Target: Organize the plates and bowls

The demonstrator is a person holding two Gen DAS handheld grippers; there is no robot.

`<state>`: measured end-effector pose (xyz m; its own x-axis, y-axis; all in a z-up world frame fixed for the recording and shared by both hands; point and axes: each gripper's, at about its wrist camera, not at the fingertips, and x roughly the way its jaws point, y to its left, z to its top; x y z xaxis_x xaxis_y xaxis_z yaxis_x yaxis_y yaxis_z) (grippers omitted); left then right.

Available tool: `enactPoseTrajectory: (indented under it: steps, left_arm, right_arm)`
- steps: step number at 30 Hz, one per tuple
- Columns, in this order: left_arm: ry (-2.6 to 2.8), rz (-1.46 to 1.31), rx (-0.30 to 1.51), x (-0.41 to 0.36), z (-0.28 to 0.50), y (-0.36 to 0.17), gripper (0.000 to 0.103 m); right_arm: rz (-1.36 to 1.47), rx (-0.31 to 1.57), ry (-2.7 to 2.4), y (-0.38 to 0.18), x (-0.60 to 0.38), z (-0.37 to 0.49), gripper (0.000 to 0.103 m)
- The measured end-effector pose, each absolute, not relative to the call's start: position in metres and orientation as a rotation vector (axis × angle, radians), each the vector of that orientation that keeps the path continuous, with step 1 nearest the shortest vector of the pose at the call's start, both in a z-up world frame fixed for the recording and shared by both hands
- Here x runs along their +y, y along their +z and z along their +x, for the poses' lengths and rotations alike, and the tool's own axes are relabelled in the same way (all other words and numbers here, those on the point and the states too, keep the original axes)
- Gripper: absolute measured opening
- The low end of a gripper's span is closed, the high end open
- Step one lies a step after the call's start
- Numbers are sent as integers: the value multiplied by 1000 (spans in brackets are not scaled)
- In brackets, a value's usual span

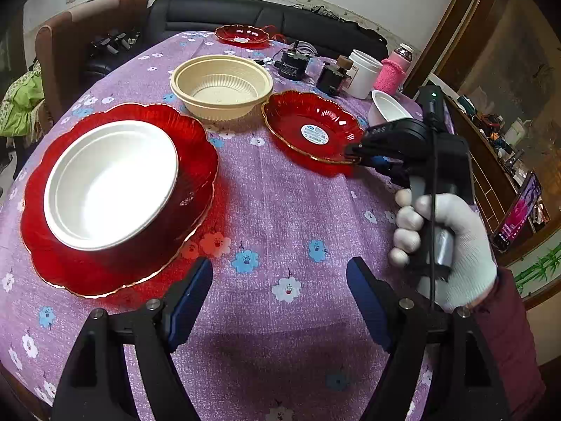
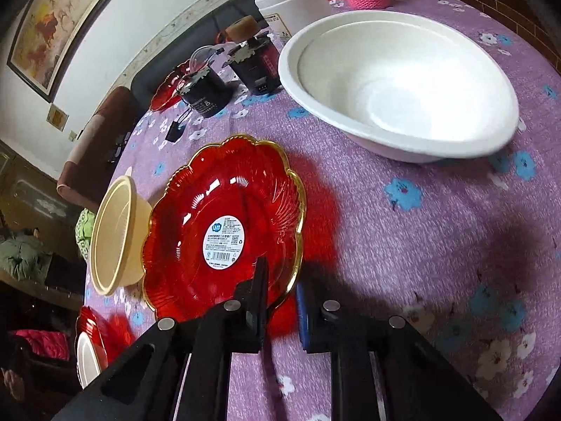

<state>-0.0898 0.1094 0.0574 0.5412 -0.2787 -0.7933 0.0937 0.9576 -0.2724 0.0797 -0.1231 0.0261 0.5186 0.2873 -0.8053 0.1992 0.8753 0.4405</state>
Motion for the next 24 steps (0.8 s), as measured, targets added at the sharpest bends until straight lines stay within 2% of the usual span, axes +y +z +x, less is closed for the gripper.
enactPoseTrajectory:
  steps: [8, 15, 21, 23, 24]
  left_arm:
    - [-224, -225, 978, 111, -80, 59, 78]
    - [-282, -217, 1011, 72, -47, 48, 78]
    - [-286, -177, 1063, 33, -5, 22, 78]
    - [-307, -163, 1085, 21, 4, 13, 76]
    - [-314, -156, 1103, 16, 8, 8, 69]
  right_arm:
    - [489, 1082, 135, 32, -142, 23, 14]
    - [450, 1112, 174, 30, -171, -35, 14]
    - [436, 1091, 159, 29, -183, -41, 14]
    - [427, 1083, 161, 29, -182, -42, 15]
    - [426, 1078, 163, 29, -182, -42, 15]
